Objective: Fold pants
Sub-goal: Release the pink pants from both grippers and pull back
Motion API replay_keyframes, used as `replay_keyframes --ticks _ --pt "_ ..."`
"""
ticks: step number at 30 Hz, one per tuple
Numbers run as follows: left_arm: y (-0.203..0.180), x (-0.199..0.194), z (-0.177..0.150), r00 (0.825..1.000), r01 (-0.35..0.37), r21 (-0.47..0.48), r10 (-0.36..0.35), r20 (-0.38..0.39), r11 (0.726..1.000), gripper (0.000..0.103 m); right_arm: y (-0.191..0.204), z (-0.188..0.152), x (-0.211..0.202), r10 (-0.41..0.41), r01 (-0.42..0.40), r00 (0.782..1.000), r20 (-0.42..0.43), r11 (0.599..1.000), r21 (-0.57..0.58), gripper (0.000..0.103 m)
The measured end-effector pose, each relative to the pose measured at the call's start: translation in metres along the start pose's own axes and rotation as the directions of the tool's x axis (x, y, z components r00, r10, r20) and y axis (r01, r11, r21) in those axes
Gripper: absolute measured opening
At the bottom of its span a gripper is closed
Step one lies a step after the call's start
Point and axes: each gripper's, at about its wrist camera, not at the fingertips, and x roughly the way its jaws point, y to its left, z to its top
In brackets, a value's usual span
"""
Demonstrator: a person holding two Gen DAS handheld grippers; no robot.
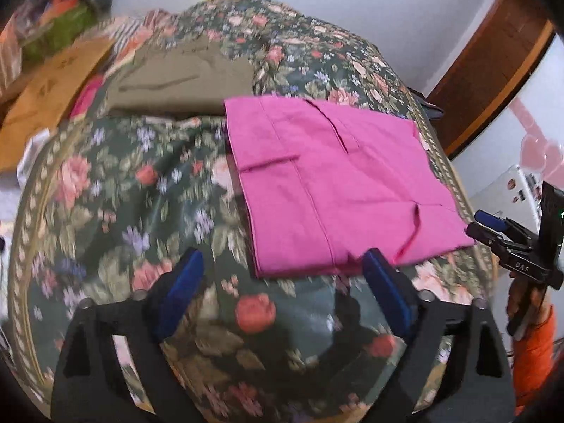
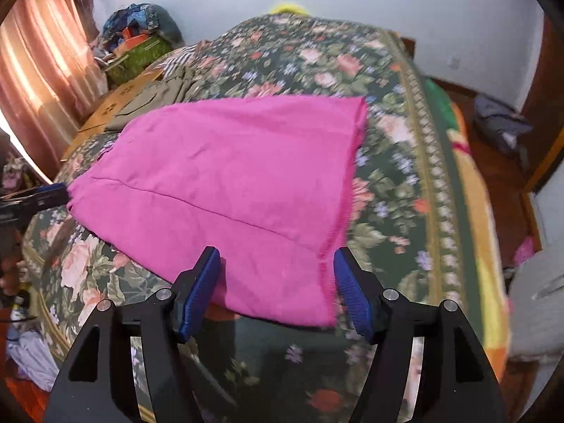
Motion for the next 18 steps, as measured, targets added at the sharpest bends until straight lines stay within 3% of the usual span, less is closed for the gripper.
replay_keyframes --ticks 4,7,11,15,18 --pt "-0.005 0.002 -0.012 0.999 0.028 -0.027 -0.029 -0.029 0.999 0.094 0.003 0.004 -0.018 0.014 -0.014 0.998 0.065 1.000 0.005 0.063" --pt "-0.009 0.012 -0.021 0.992 0.108 -0.072 -0.112 -0.065 0.992 0.094 0.011 0.012 -0.025 0.033 -0.033 0.993 0.113 0.999 -0.008 0.063" --pt "-0.016 0.024 -0.027 0.988 0.134 -0.102 -0.140 -0.061 0.986 0.103 0.027 0.021 -0.020 0.042 -0.036 0.989 0.144 0.998 -0.042 0.063" --pt "-0.025 0.031 -0.023 0.991 0.116 -0.086 -0.121 -0.055 0.990 0.103 0.040 0.027 -0.006 0.074 -0.067 0.988 0.137 0.996 -0.055 0.063" --pt "-0.021 0.033 -0.017 0.986 0.157 -0.121 -0.162 -0.035 0.980 0.103 0.048 0.026 0.010 0.058 -0.050 0.993 0.101 0.996 -0.075 0.063"
